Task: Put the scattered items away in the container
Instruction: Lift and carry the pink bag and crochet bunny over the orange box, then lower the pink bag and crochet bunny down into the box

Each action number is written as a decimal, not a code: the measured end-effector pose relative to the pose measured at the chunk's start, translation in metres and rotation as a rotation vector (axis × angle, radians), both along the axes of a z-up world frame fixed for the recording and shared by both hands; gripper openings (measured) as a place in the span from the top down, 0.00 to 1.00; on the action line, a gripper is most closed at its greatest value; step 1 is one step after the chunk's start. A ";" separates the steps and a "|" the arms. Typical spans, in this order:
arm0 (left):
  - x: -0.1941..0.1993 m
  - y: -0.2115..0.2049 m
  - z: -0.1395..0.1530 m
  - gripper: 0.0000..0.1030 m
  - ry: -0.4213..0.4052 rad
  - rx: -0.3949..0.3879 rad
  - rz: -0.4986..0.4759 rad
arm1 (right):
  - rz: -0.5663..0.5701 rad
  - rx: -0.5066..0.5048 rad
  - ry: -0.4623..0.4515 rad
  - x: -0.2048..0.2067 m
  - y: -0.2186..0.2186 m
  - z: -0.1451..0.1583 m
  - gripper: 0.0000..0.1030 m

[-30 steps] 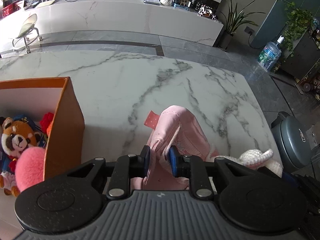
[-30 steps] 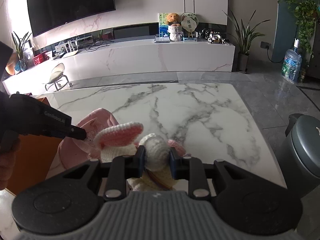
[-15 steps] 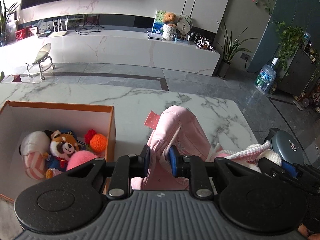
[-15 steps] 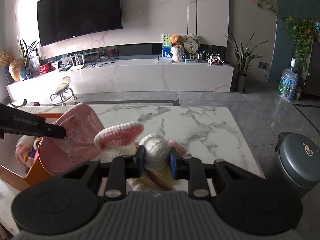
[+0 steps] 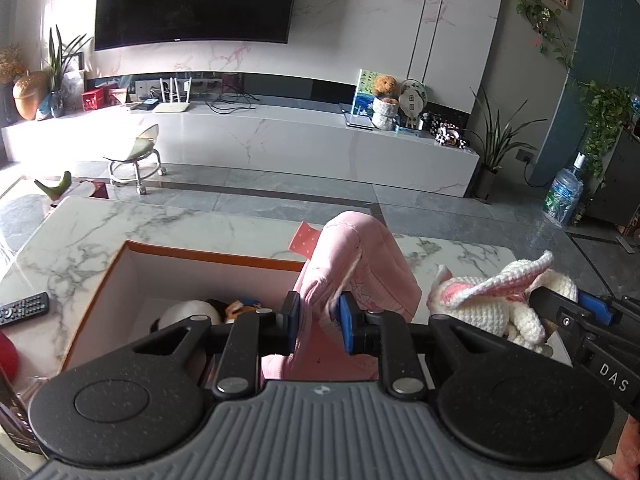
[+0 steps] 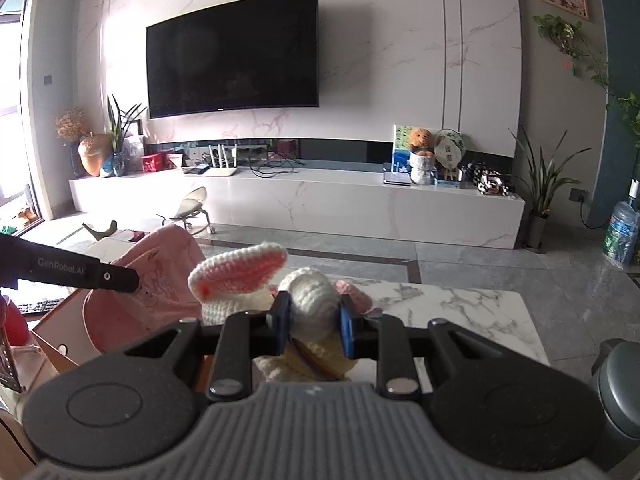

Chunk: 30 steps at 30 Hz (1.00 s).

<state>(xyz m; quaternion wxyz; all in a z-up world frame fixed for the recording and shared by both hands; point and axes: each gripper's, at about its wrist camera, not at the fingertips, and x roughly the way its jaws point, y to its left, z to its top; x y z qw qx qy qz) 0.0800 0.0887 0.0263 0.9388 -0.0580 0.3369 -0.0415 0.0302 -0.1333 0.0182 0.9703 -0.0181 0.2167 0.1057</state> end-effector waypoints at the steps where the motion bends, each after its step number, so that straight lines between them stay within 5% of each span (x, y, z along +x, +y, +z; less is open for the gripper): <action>1: -0.001 0.008 0.002 0.77 -0.001 0.008 0.012 | 0.017 -0.003 -0.005 0.001 0.009 0.002 0.74; 14: 0.013 0.097 -0.018 0.77 0.068 0.078 0.136 | 0.198 -0.025 0.028 0.023 0.111 -0.002 0.74; 30: 0.054 0.156 -0.099 0.77 0.219 0.015 0.296 | 0.274 -0.054 0.250 0.071 0.163 -0.078 0.74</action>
